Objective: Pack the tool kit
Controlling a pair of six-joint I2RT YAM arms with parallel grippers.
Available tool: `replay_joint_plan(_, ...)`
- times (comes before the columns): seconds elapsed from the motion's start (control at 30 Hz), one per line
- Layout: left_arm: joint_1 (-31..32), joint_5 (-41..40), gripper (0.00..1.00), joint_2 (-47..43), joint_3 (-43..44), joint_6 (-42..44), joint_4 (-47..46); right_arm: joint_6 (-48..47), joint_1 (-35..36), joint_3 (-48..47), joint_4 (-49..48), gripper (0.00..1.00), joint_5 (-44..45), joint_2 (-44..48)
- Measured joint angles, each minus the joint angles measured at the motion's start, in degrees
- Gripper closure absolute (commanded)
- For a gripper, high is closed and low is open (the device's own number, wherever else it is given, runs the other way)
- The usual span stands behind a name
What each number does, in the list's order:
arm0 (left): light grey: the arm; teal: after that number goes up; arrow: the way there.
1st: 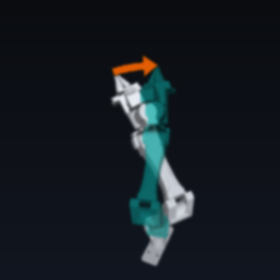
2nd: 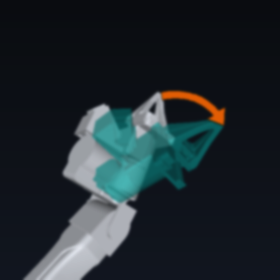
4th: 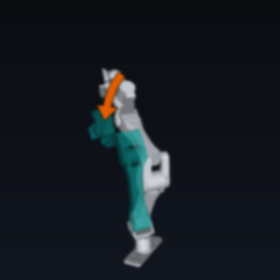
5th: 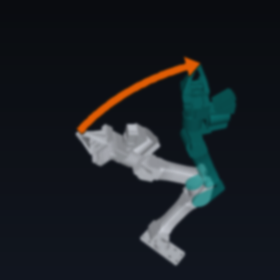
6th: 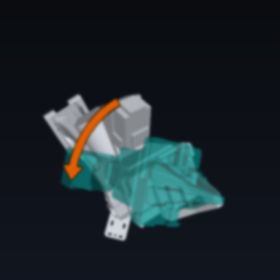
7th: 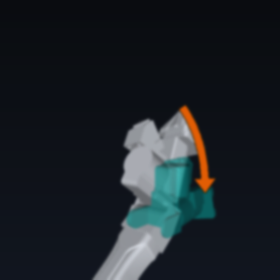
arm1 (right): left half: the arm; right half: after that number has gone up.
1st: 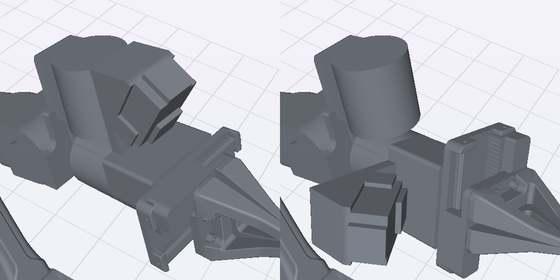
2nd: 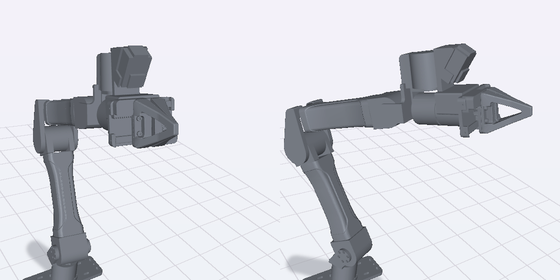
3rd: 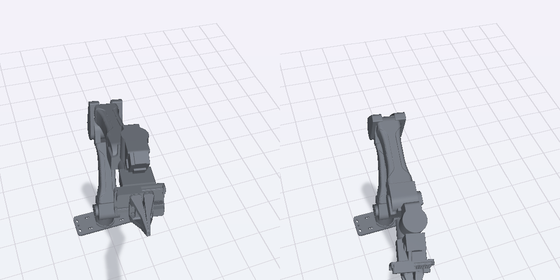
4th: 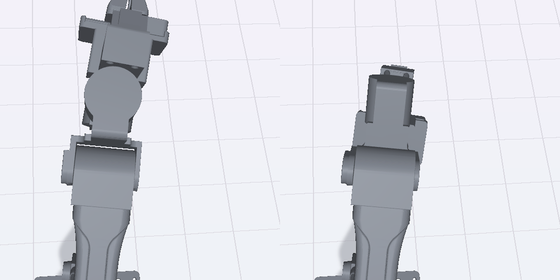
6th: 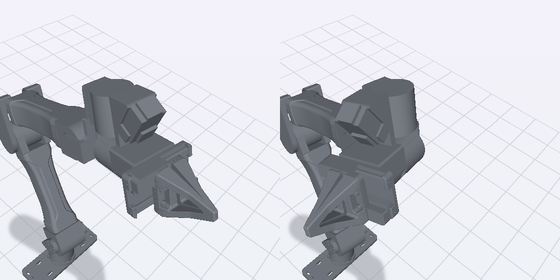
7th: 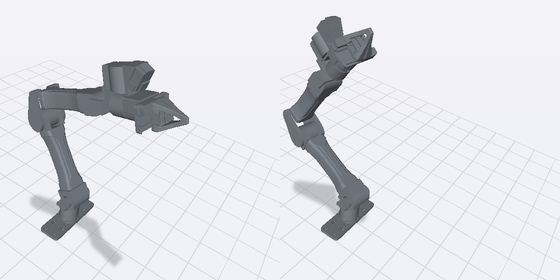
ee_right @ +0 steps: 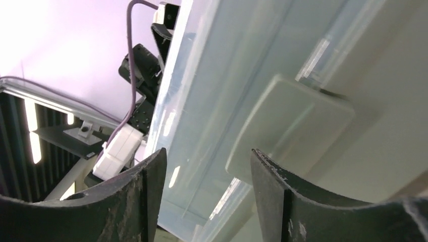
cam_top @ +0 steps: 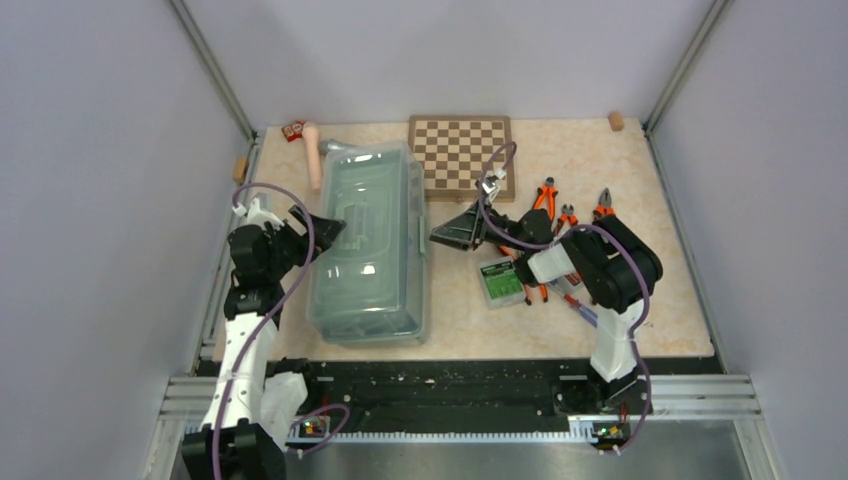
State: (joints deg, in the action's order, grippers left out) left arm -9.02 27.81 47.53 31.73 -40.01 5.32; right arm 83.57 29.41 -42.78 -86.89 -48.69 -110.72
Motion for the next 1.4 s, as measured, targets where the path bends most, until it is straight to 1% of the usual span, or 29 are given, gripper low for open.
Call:
replay_joint_plan(0.1,-0.33,0.57,0.66,0.02,-0.63,-0.61,-0.96,-0.07,-0.74,2.19,-0.22,0.31,1.01,-0.09)
replay_joint_plan(0.17,-0.79,1.36,0.67,0.09,-1.18,-1.07,-1.95,-0.24,-1.11,3.48,-0.31,0.29,1.46,-0.57)
replay_joint_plan(0.27,-1.46,2.64,0.70,0.31,-1.66,-1.66,-2.75,-0.31,-1.38,3.78,-0.26,0.25,2.38,-2.54)
replay_joint_plan(0.4,-2.19,3.54,0.73,0.37,-1.84,-1.97,-3.26,-0.35,-1.31,3.54,-0.15,0.24,3.30,-4.94)
replay_joint_plan(0.6,-2.56,4.07,0.76,0.52,-1.88,-2.08,-3.41,0.15,-0.59,0.28,-0.09,0.24,4.50,-7.91)
replay_joint_plan(0.73,-2.64,4.33,0.77,0.63,-1.90,-2.08,-3.45,1.11,0.44,-3.39,-0.26,0.25,4.90,-9.18)
replay_joint_plan(0.93,-3.15,4.68,0.87,0.72,-2.23,-2.32,-3.85,2.62,0.81,-6.01,-0.55,0.27,5.03,-10.40)
replay_joint_plan(1.0,-3.30,4.74,0.92,0.76,-2.38,-2.56,-4.13,2.78,0.83,-6.10,-0.50,0.29,5.07,-10.43)
replay_joint_plan(1.03,-3.30,4.74,0.97,0.76,-2.51,-2.73,-4.35,2.86,0.83,-6.10,-0.48,0.30,5.07,-10.43)
replay_joint_plan(1.07,-3.32,4.74,0.99,0.76,-2.60,-2.91,-4.52,3.02,0.83,-6.10,-0.37,0.31,5.07,-10.43)
replay_joint_plan(1.17,-3.32,4.66,1.00,0.76,-2.89,-3.41,-5.05,3.08,0.83,-6.10,0.04,0.32,5.09,-10.25)
replay_joint_plan(1.4,-3.41,2.56,1.00,0.76,-4.15,-6.03,-7.06,3.19,0.96,-6.08,4.76,0.34,5.14,-7.02)
